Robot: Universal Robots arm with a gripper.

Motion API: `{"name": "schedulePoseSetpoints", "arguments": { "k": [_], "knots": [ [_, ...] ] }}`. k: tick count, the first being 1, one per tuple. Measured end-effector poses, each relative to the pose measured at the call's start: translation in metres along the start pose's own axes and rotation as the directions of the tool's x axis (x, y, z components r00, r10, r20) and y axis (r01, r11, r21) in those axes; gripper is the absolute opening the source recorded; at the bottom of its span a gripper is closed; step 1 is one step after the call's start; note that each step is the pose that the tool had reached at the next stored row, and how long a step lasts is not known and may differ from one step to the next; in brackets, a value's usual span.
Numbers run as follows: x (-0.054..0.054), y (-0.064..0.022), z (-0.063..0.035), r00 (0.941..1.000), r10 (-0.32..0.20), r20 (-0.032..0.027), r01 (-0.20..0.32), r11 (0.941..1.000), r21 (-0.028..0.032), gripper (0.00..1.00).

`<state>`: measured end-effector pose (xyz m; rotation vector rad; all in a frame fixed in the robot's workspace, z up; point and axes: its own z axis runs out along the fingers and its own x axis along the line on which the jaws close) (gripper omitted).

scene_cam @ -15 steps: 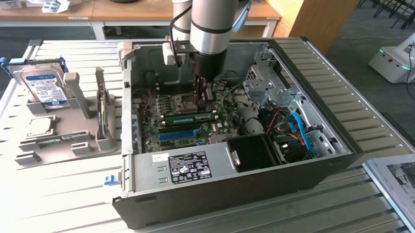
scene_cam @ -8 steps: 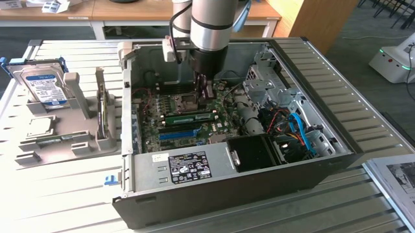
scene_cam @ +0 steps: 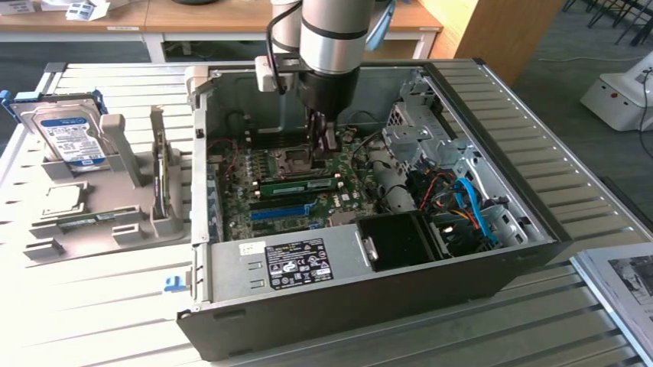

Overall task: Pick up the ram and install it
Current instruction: 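Insert the ram into the slot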

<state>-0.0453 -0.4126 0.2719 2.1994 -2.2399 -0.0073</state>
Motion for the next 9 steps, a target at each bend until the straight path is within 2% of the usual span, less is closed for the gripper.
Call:
{"name": "schedulePoseSetpoints", "arguments": {
  "k": [9],
  "knots": [
    [0.0000,0.0000,-0.0082,1.0000,0.000,-0.0006,0.000,1.0000,0.0000,0.25]
  ]
}}
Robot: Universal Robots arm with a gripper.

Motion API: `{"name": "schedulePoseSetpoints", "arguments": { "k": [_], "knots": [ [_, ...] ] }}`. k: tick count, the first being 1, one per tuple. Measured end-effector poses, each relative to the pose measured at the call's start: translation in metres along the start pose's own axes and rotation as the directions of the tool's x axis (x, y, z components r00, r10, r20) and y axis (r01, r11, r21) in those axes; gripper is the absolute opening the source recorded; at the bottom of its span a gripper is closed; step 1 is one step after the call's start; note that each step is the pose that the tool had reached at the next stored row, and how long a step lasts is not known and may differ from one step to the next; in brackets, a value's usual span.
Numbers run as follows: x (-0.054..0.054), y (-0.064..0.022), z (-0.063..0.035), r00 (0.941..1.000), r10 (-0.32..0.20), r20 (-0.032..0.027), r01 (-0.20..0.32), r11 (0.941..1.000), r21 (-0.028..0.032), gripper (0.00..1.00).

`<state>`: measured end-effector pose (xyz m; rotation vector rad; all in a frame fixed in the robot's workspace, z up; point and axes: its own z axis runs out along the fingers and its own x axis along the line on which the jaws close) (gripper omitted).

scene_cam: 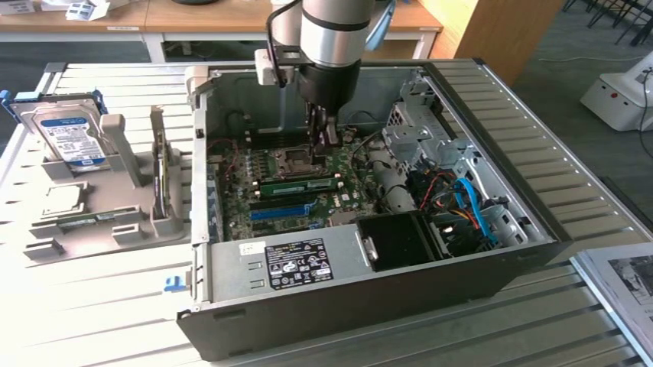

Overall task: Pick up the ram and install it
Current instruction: 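Insert the ram into the slot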

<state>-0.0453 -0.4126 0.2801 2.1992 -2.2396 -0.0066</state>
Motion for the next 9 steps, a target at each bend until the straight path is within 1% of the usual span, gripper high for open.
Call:
{"name": "schedulePoseSetpoints", "arguments": {
  "k": [9],
  "knots": [
    [0.0000,0.0000,-0.0085,1.0000,0.000,-0.0009,0.000,1.0000,0.0001,0.25]
  ]
}}
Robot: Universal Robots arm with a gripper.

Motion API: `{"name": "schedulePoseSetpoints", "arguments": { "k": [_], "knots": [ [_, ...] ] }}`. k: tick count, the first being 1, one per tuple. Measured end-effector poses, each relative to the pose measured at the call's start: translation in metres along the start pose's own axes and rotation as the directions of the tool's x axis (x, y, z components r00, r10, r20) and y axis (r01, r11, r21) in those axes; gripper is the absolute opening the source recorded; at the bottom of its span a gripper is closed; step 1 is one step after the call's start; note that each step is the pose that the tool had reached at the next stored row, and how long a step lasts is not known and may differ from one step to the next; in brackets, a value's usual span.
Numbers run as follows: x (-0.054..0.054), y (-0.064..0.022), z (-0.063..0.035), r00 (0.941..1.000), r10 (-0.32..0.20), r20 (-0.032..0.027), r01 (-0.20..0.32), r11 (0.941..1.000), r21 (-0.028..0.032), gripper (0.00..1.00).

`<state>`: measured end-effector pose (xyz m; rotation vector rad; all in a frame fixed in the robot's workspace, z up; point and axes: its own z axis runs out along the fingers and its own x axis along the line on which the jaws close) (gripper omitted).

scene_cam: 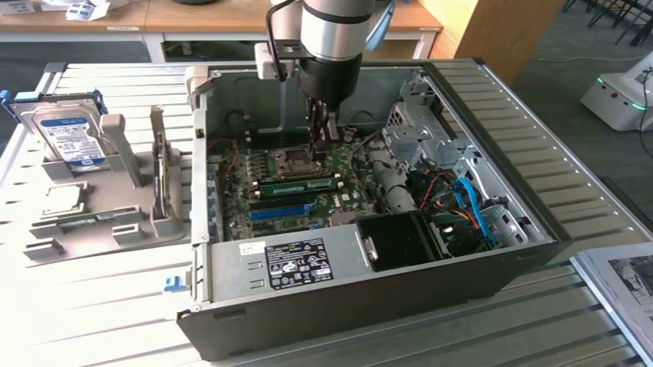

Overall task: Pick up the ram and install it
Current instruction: 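Insert the ram into the slot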

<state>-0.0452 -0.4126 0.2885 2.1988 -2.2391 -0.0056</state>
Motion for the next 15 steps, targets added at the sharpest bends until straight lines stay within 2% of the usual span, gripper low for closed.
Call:
{"name": "schedulePoseSetpoints", "arguments": {
  "k": [15],
  "knots": [
    [0.000,0.0001,-0.0141,1.0000,0.000,-0.0023,0.000,1.0000,0.0000,0.25]
  ]
}}
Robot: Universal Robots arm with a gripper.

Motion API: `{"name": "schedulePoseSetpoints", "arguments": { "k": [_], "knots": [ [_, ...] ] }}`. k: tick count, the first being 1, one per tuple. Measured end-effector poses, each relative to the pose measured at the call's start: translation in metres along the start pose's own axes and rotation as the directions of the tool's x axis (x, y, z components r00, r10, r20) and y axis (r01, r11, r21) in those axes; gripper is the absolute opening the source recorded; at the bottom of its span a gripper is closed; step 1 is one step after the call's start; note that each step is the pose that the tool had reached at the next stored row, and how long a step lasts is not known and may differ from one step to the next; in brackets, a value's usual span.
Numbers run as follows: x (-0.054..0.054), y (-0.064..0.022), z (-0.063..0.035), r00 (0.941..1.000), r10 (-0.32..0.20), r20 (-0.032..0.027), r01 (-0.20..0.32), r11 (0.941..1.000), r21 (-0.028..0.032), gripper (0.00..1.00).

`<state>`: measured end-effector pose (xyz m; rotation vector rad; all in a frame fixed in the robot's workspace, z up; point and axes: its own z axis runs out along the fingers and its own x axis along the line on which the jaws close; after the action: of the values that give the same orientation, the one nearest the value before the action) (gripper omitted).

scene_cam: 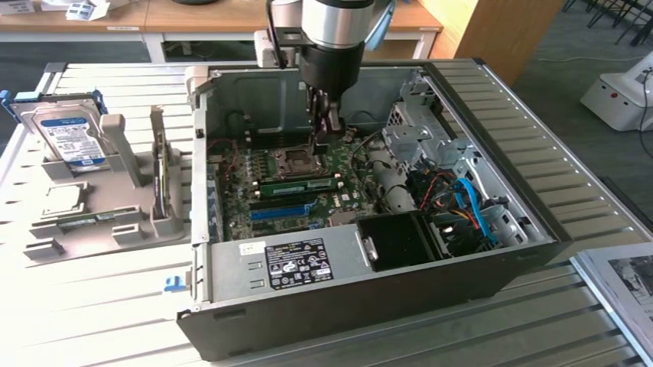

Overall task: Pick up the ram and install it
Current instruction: 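Insert the ram into the slot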

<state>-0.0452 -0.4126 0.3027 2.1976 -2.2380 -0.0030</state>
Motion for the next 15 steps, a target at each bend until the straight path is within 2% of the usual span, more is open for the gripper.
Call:
{"name": "schedulePoseSetpoints", "arguments": {
  "k": [15],
  "knots": [
    [0.000,0.0001,-0.0131,1.0000,0.000,-0.0051,0.000,1.0000,0.0001,0.25]
  ]
}}
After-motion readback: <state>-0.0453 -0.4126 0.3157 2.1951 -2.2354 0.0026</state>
